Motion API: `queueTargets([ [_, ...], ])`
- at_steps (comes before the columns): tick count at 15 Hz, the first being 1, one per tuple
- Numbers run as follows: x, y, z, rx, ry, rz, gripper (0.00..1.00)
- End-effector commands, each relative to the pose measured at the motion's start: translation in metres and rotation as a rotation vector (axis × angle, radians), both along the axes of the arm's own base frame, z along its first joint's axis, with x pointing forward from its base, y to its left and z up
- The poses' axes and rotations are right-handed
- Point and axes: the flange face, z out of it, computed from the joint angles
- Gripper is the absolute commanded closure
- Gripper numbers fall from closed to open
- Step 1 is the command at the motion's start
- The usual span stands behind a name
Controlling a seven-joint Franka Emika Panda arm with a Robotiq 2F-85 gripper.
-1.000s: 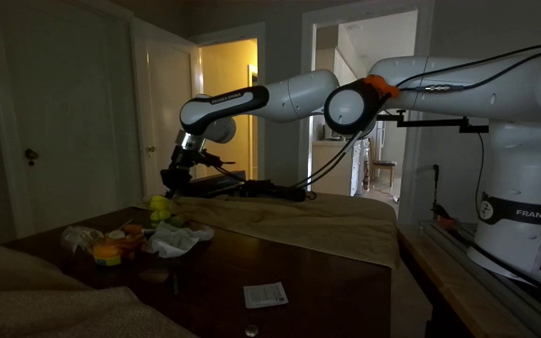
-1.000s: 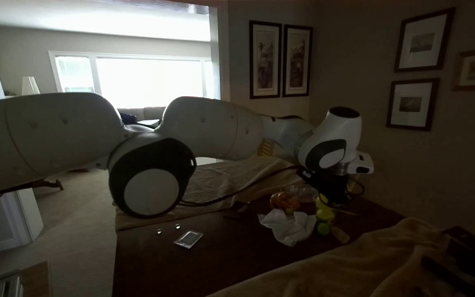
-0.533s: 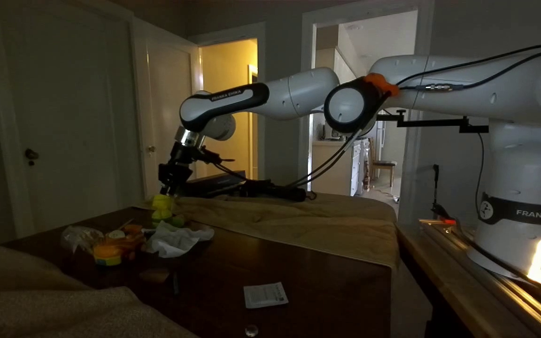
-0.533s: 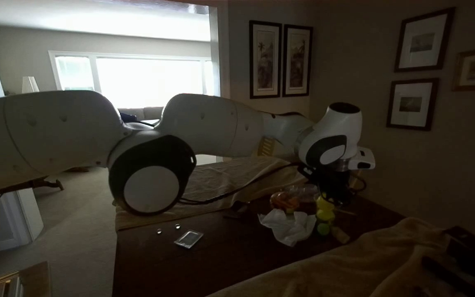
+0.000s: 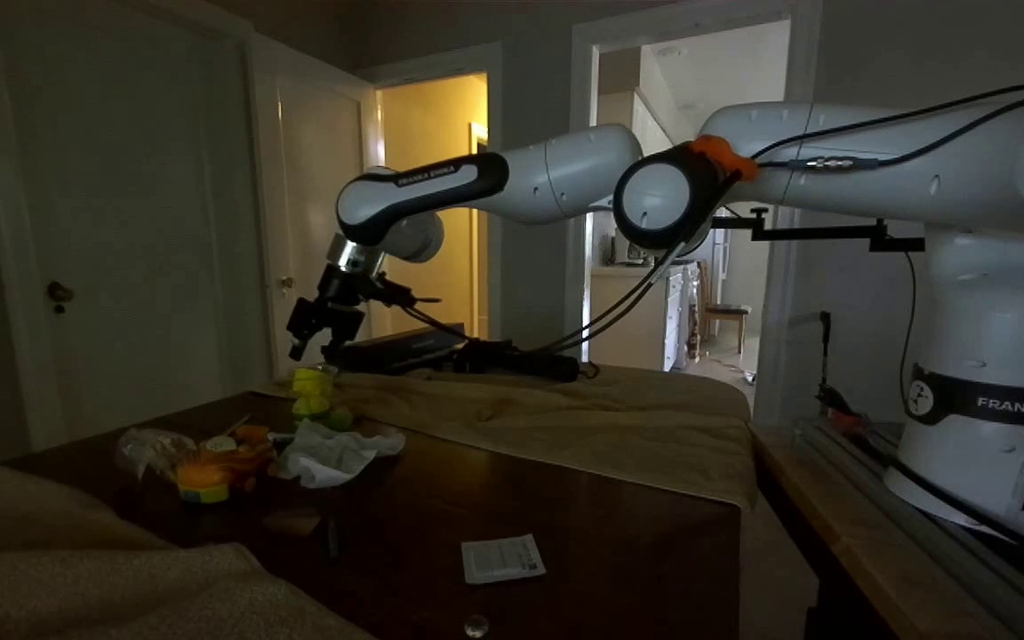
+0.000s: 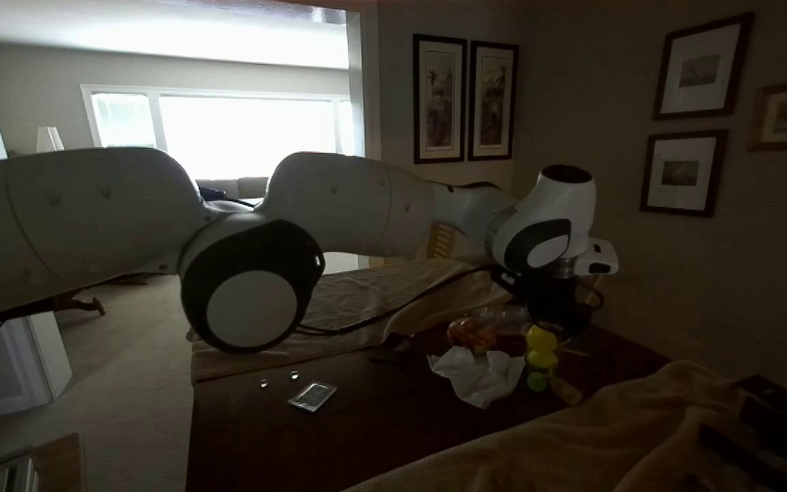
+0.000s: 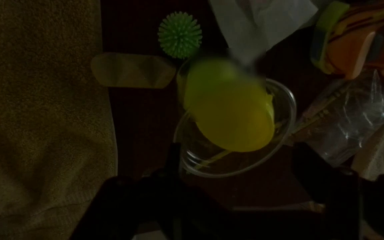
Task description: Take the yellow bowl out of the clear cup.
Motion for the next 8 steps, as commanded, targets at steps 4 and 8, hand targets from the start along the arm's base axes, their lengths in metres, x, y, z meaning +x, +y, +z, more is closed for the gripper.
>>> queueTargets([
  [4, 0.0035, 0.0101, 0.0067, 0.005, -0.015, 0.002, 0.55],
  [8, 0.0042, 0.0152, 0.0034, 0.012, -0.012, 0.007, 0.58],
])
